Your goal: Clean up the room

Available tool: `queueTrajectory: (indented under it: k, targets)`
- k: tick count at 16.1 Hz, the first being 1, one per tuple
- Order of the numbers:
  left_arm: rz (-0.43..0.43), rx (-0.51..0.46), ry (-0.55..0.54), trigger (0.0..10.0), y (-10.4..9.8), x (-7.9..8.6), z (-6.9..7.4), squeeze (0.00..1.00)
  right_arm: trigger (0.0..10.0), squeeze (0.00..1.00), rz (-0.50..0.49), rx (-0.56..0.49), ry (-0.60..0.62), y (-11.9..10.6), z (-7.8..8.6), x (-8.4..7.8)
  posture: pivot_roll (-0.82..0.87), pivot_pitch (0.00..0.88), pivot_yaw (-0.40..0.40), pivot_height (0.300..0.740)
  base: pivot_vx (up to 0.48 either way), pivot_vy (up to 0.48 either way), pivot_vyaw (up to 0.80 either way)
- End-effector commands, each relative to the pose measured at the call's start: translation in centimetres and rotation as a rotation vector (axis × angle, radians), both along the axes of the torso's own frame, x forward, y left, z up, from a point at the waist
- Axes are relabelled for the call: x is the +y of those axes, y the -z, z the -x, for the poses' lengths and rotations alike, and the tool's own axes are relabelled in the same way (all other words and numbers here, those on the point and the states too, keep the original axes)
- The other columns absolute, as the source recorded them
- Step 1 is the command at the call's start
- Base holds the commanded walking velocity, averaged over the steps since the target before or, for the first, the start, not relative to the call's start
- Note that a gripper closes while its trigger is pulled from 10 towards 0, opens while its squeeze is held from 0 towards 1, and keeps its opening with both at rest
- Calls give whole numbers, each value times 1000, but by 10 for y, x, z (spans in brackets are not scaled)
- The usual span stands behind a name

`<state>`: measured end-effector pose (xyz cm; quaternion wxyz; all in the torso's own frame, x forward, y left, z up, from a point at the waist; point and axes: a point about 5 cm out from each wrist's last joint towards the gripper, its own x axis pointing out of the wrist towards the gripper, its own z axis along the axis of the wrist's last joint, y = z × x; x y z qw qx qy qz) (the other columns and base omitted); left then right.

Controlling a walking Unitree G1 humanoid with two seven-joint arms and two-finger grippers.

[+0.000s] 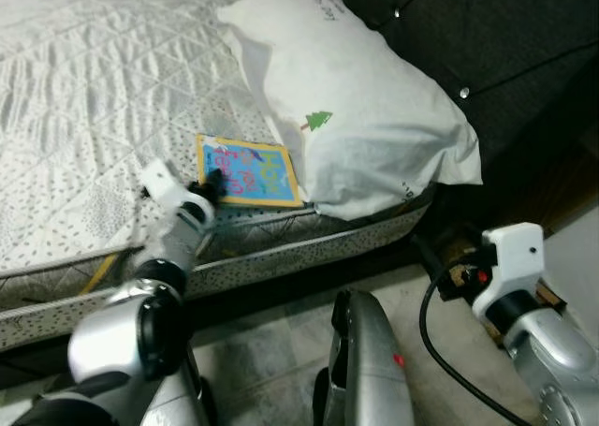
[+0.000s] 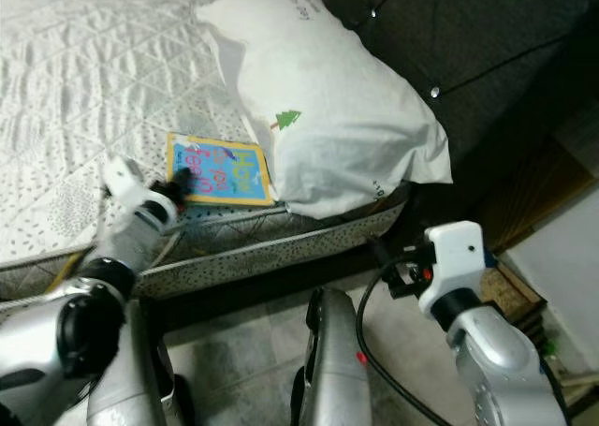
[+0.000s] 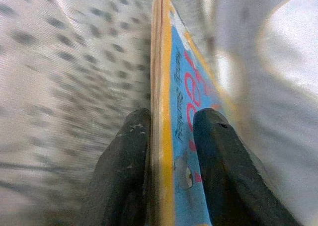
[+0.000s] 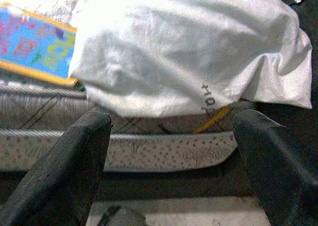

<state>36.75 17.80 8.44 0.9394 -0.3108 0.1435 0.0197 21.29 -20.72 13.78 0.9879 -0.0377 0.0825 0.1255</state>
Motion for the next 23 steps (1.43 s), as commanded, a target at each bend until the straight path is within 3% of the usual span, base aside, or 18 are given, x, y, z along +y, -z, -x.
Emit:
queueTrajectory:
  k: [1, 3, 5, 9, 13, 14, 15, 16, 20, 23]
  targets:
    - [-57, 46, 28, 10000, 0, -6, -2, 1000, 10000, 0, 7, -7, -2, 1, -3, 1, -225, 36, -124, 497, 0, 0, 0]
    - [-122, 72, 34, 10000, -1, -1, -2, 1000, 10000, 0, -1, -14, -3, 2, -8, 3, -213, 23, -119, 497, 0, 0, 0]
    - [-241, 149, 79, 10000, 2, 4, -1, 1000, 10000, 0, -15, -32, -7, 5, -18, 8, -192, 0, -101, 497, 0, 0, 0]
    - [-263, 167, 180, 10000, -1, -10, -4, 1000, 10000, 0, -41, -61, 14, 8, -27, 13, -160, 0, -73, 497, 0, 0, 0]
    - [-309, 241, 238, 10000, 16, -17, 6, 1000, 10000, 0, -54, -90, 24, 7, -33, 15, -156, 0, -59, 497, 0, 0, 0]
    - [-311, 251, 249, 10000, 19, -20, 8, 835, 10000, 0, -53, -96, 32, 7, -34, 13, -157, 0, -54, 497, 0, 0, 0]
    - [-310, 258, 259, 10000, 22, -23, 9, 118, 10000, 0, -52, -98, 38, 6, -34, 12, -157, 0, -52, 497, 0, 0, 0]
    - [-312, 263, 275, 10000, 24, -27, 11, 0, 10000, 0, -53, -106, 47, 6, -36, 11, -160, 0, -49, 497, 0, 0, 0]
    - [-312, 269, 305, 10000, 27, -35, 13, 0, 10000, 0, -52, -114, 52, 6, -37, 12, -161, 0, -49, 497, 0, 0, 0]
    - [-308, 261, 355, 10000, 28, -53, 14, 0, 10000, 0, -49, -123, 54, 6, -39, 12, -163, 0, -50, 497, 0, 0, 0]
